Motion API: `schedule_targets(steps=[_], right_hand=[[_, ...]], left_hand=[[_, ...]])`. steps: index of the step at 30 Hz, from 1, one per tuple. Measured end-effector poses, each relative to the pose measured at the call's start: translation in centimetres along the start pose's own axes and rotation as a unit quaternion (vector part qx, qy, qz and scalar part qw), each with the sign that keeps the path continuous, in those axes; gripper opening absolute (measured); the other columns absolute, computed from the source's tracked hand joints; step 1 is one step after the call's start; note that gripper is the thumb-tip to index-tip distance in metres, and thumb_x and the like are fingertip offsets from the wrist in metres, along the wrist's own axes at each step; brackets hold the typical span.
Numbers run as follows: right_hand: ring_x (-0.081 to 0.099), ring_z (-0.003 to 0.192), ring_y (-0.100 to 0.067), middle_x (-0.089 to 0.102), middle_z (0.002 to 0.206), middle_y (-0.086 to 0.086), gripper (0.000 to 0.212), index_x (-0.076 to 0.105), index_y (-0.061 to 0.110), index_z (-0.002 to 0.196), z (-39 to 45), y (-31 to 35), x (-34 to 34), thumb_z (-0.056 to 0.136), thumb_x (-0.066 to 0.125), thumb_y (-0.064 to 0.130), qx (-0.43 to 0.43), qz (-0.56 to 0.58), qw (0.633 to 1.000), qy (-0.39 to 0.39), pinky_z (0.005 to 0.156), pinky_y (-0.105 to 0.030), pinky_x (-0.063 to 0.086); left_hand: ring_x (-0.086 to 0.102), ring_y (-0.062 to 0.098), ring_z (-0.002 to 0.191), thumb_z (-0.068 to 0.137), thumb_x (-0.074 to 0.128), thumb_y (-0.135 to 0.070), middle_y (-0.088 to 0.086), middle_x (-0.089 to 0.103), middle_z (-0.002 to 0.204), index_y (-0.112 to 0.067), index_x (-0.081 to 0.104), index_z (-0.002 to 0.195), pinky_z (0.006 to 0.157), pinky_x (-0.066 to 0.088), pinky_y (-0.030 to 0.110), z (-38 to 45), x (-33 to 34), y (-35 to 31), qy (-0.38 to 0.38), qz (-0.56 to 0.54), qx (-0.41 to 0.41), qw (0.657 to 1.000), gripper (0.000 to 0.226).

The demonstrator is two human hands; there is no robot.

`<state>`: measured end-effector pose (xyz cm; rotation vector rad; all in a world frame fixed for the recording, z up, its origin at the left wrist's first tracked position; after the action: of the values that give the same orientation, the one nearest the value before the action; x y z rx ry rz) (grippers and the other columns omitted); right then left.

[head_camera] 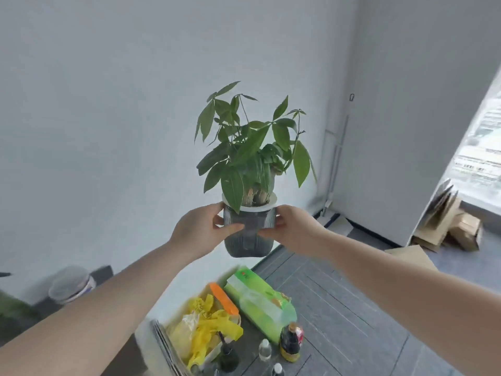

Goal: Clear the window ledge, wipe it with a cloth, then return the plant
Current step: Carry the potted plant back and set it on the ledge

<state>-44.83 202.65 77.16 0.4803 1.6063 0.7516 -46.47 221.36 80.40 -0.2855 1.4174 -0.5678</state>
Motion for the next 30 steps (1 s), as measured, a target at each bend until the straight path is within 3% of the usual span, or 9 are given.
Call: schedule_targets(steps=[5,12,17,22,28,30], right_hand=[[0.067,0.089,-0.018,0.072,0.099,0.005,0.030,0.064,0.019,0.106,-5.0,-6.9,-12.2,0.084,0.070,0.038,0.027,0.025,0.995,-0.097,0.076,-0.031,0.054],[0.067,0.093,-0.019,0.072,0.103,0.002,0.026,0.065,0.018,0.107,-12.3,-16.4,-25.6,0.086,0.068,0.033,0.090,0.028,0.972,-0.215,0.085,-0.039,0.055],[0.068,0.093,-0.017,0.072,0.102,0.003,0.034,0.065,0.020,0.110,-18.0,-25.6,-32.9,0.081,0.070,0.038,0.165,0.046,0.938,-0.302,0.085,-0.042,0.056],[0.067,0.093,-0.013,0.071,0.103,0.005,0.027,0.065,0.019,0.108,-22.5,-34.7,-39.9,0.084,0.069,0.030,0.228,0.047,0.900,-0.368,0.086,-0.040,0.056],[0.066,0.099,-0.012,0.071,0.109,0.005,0.029,0.065,0.019,0.113,-26.0,-45.4,-50.5,0.085,0.069,0.026,0.286,0.026,0.851,-0.439,0.090,-0.037,0.054],[0.066,0.100,-0.014,0.071,0.110,0.004,0.031,0.065,0.017,0.115,-27.6,-48.7,-53.8,0.086,0.069,0.026,0.306,0.020,0.835,-0.456,0.091,-0.039,0.054]], left_hand=[[0.059,0.010,0.081,0.081,0.066,-0.052,-0.012,0.065,0.085,-0.037,0.060,0.116,0.070,0.041,0.027,3.9,5.2,-13.3,-0.003,-0.038,0.079,0.996,0.038],[0.057,0.010,0.081,0.082,0.065,-0.053,-0.009,0.065,0.089,-0.029,0.062,0.112,0.071,0.042,0.026,8.3,12.8,-30.3,0.054,-0.051,0.194,0.978,0.038],[0.059,0.011,0.082,0.084,0.066,-0.048,-0.008,0.066,0.092,-0.029,0.060,0.107,0.063,0.042,0.021,10.3,21.0,-42.4,0.128,-0.067,0.287,0.947,0.031],[0.065,0.015,0.092,0.082,0.064,-0.054,-0.007,0.069,0.096,-0.029,0.062,0.113,0.078,0.051,0.030,12.9,30.2,-53.4,0.169,-0.070,0.354,0.917,0.040],[0.065,0.009,0.082,0.084,0.064,-0.050,-0.016,0.066,0.087,-0.034,0.058,0.097,0.072,0.051,0.028,17.3,40.4,-68.2,0.204,-0.104,0.427,0.875,0.021],[0.065,0.011,0.084,0.084,0.064,-0.050,-0.012,0.068,0.089,-0.033,0.057,0.096,0.077,0.053,0.031,18.1,43.9,-73.3,0.229,-0.101,0.448,0.858,0.023]])
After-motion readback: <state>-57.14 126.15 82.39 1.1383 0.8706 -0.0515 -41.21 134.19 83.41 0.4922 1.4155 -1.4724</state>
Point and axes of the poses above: each hand's wrist, its own z-axis towards the middle knuckle, its own x-axis out of the palm, y = z × x, the point moved 6 cm from there along z, towards the middle knuckle
